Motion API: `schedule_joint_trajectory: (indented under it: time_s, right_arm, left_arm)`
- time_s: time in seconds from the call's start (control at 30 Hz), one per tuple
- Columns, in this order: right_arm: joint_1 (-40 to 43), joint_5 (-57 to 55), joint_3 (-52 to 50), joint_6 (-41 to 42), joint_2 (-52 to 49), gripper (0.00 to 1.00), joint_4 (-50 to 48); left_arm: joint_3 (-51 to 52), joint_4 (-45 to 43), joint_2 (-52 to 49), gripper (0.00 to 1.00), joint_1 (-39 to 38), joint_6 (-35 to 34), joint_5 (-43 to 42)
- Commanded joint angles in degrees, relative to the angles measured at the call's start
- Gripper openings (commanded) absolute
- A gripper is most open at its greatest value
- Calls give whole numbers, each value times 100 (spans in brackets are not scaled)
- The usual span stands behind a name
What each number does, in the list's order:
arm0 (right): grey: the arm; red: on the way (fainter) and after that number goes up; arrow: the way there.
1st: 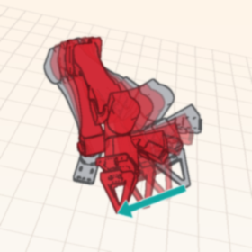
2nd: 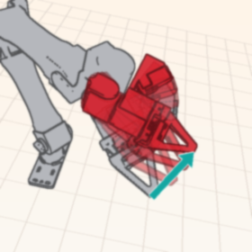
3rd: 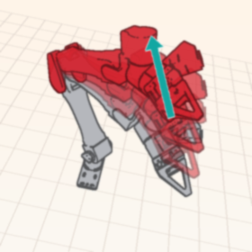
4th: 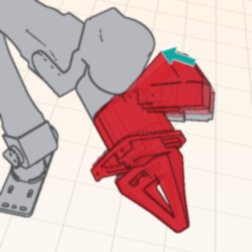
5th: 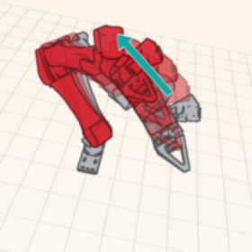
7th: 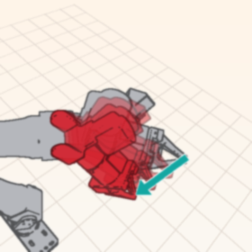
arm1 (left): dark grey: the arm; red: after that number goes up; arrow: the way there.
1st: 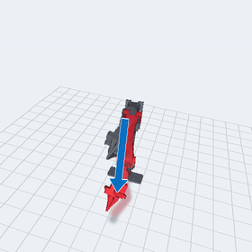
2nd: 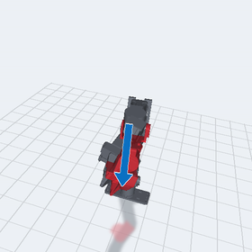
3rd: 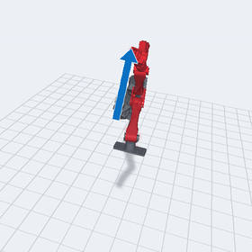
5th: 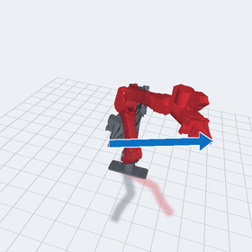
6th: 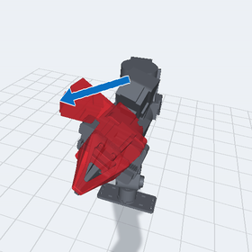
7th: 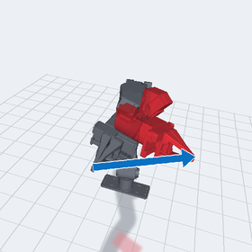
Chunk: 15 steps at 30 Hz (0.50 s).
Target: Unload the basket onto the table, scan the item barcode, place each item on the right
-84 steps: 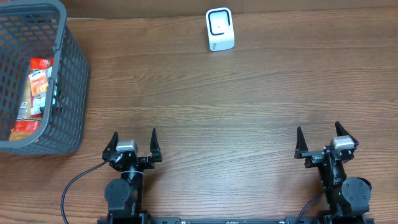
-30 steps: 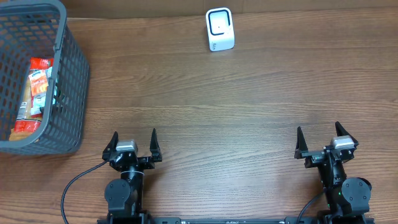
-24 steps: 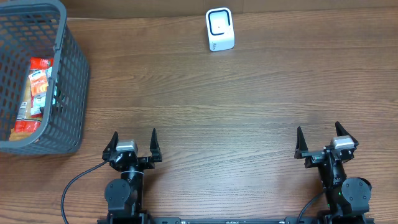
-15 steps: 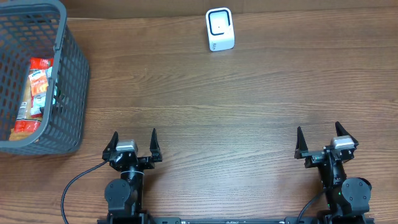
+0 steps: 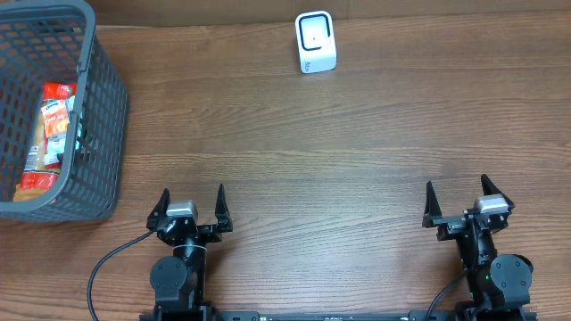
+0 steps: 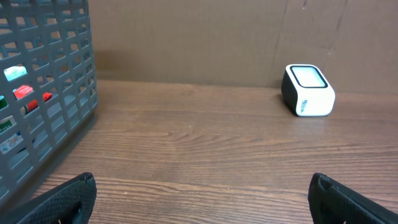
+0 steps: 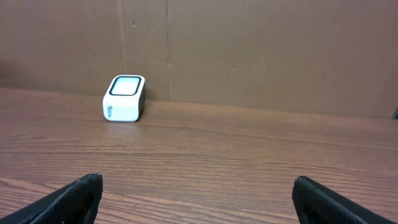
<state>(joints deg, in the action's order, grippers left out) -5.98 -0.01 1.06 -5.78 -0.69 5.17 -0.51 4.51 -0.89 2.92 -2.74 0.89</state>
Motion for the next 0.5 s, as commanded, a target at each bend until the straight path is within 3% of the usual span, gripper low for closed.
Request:
schedule_joint_trajectory:
  time_s: [0.0,0.47]
  right_arm:
    - [33,15,-61,-9,52,100,-35]
    - [33,15,-61,-9,52,100,-35]
  left_arm:
    - [24,-9,63,99,-22,107,-28]
    - [24,-9,63,100,-22,107,-28]
